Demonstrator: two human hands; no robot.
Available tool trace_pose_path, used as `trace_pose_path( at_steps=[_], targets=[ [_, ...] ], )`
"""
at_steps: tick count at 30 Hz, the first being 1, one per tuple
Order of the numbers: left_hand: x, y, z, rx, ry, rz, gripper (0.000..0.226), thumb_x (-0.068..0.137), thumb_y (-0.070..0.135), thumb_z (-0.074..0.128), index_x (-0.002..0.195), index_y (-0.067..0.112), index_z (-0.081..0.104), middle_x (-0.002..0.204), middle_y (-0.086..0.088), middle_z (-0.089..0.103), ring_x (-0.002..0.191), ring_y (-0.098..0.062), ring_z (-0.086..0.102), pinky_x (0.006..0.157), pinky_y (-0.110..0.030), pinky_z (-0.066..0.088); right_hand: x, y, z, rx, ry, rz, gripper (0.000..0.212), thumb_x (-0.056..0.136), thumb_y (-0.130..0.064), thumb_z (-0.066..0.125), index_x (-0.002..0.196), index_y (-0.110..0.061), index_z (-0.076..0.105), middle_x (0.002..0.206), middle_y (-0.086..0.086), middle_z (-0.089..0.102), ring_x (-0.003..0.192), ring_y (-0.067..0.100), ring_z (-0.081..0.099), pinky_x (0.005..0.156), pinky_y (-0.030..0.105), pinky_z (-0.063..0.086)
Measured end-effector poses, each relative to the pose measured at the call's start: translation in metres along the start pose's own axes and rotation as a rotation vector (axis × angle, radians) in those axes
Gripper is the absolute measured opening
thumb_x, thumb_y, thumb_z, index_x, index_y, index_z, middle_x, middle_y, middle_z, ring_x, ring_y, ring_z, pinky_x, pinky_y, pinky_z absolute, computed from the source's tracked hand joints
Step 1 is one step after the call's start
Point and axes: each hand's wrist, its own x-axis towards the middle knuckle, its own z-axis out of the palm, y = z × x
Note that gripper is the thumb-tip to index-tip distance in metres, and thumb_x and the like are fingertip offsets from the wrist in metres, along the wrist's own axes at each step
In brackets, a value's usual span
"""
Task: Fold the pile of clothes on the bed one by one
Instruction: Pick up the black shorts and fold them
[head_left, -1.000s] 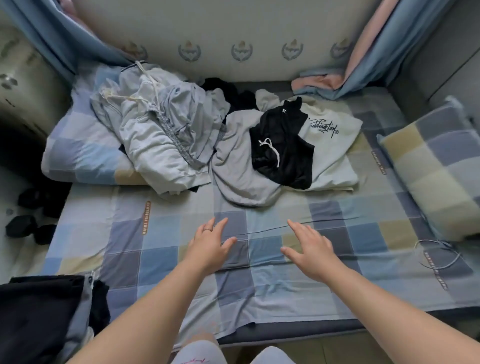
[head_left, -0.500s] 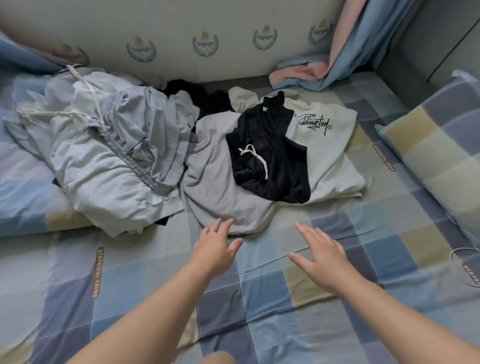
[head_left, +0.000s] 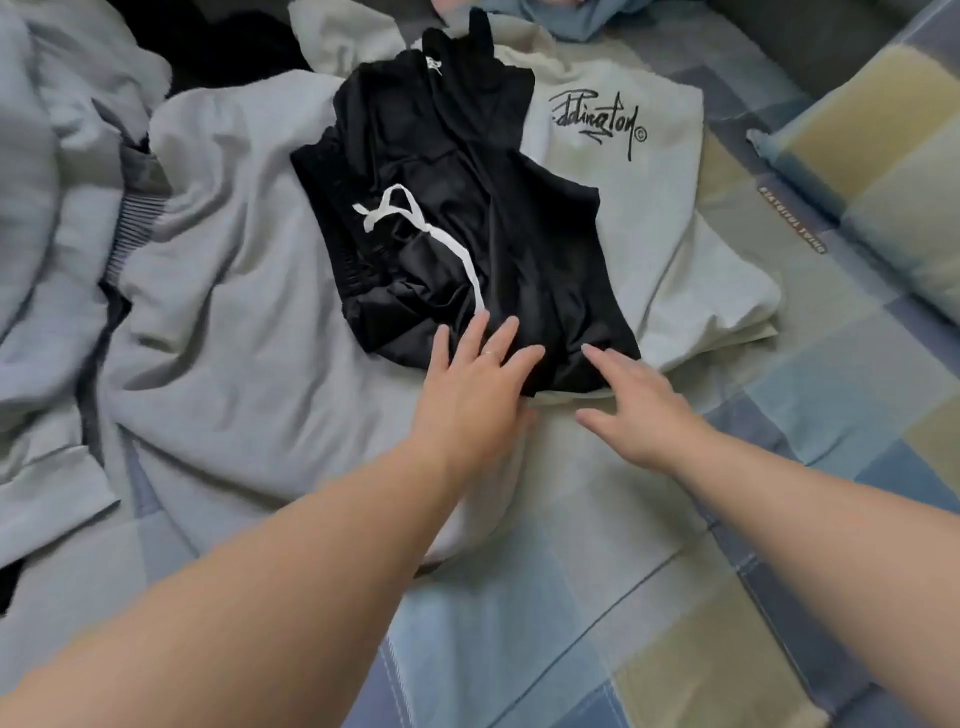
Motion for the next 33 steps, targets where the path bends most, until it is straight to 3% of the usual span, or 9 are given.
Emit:
trace_pose_path(
  at_steps=[3,9,13,16,21,24,26,29,33],
  targets=[
    [0.032,-0.014,0.031,-0.101,0.006,-0.120,0.065,0.095,0.060,0.052,0.153,0.047,0.025,0.168,0.008,0.011,0.154,-0.029,0.003,0.120,-0.059,0.001,0.042,0.008,0.018,0.010,0.106,0.030,0.078,0.094,-0.040,0.061,0.156,-0.046,0.015,0.168,-0.008,0.003,0.154,0.030,0.000,0.120,0.054,0.020],
    [0.046,-0.025,0.052,-0.258,0.154,-0.173,0.042,0.103,0.048,0.041,0.145,0.055,0.041,0.164,0.016,0.024,0.154,-0.020,0.007,0.120,-0.055,-0.002,0.067,0.026,0.030,0.067,0.118,-0.038,0.060,0.100,-0.034,0.054,0.155,-0.039,0.031,0.166,-0.001,0.021,0.151,0.025,0.023,0.121,0.039,0.024],
    [0.048,-0.030,0.037,-0.429,0.010,-0.187,0.039,0.106,0.044,0.036,0.142,0.058,0.044,0.164,0.018,0.023,0.154,-0.014,0.004,0.121,-0.052,-0.006,0.063,0.018,-0.003,-0.092,-0.092,0.025,0.056,0.102,-0.031,0.033,0.155,-0.045,0.025,0.167,-0.008,0.015,0.151,0.024,0.024,0.121,0.058,0.016],
    [0.027,-0.017,0.016,-0.522,0.039,-0.231,0.039,0.105,0.035,0.038,0.138,0.052,0.051,0.159,0.016,0.035,0.152,-0.015,0.017,0.122,-0.055,0.003,0.046,0.009,-0.010,-0.150,-0.024,0.068,0.054,0.101,-0.025,0.025,0.149,-0.044,0.037,0.159,-0.008,0.036,0.148,0.021,0.027,0.117,0.069,-0.002],
    [-0.042,0.012,-0.028,-0.591,0.239,-0.221,0.028,0.089,0.017,0.042,0.103,0.022,0.066,0.105,0.008,0.067,0.106,-0.018,0.056,0.100,-0.047,0.041,-0.011,0.000,-0.030,0.030,0.248,0.027,0.040,0.093,-0.007,0.035,0.116,-0.030,0.060,0.116,0.002,0.061,0.120,0.030,0.050,0.111,0.055,0.028],
    [-0.093,0.029,-0.048,-0.637,0.195,-0.358,0.015,0.096,0.016,0.047,0.083,0.019,0.055,0.071,0.002,0.056,0.077,-0.029,0.054,0.070,-0.042,0.043,-0.065,-0.002,-0.053,0.295,0.252,-0.085,0.040,0.093,-0.005,0.041,0.108,-0.031,0.067,0.101,0.007,0.068,0.099,0.033,0.057,0.087,0.043,0.047],
    [-0.129,0.049,-0.070,-0.735,0.153,-0.462,0.024,0.101,0.023,0.048,0.078,0.018,0.048,0.063,0.000,0.049,0.065,-0.028,0.046,0.059,-0.041,0.039,-0.110,-0.004,-0.071,0.381,0.213,-0.157,0.036,0.092,-0.004,0.044,0.087,-0.034,0.063,0.081,-0.001,0.062,0.082,0.026,0.055,0.071,0.038,0.046],
    [-0.187,0.079,-0.106,-0.774,0.098,-0.564,0.039,0.104,0.035,0.046,0.075,0.009,0.042,0.060,0.000,0.044,0.058,-0.023,0.040,0.056,-0.038,0.032,-0.180,-0.006,-0.102,0.464,0.151,-0.212,0.024,0.092,-0.009,0.055,0.078,-0.029,0.061,0.071,-0.006,0.061,0.076,0.023,0.057,0.070,0.038,0.048],
    [-0.262,0.129,-0.170,-0.813,0.089,-0.671,0.054,0.095,0.054,0.042,0.086,0.002,0.054,0.069,-0.015,0.054,0.063,-0.025,0.050,0.062,-0.046,0.048,-0.280,-0.005,-0.145,0.651,0.085,-0.215,0.026,0.089,-0.018,0.067,0.068,-0.033,0.064,0.065,-0.007,0.065,0.068,0.015,0.062,0.068,0.034,0.052]
  ],
)
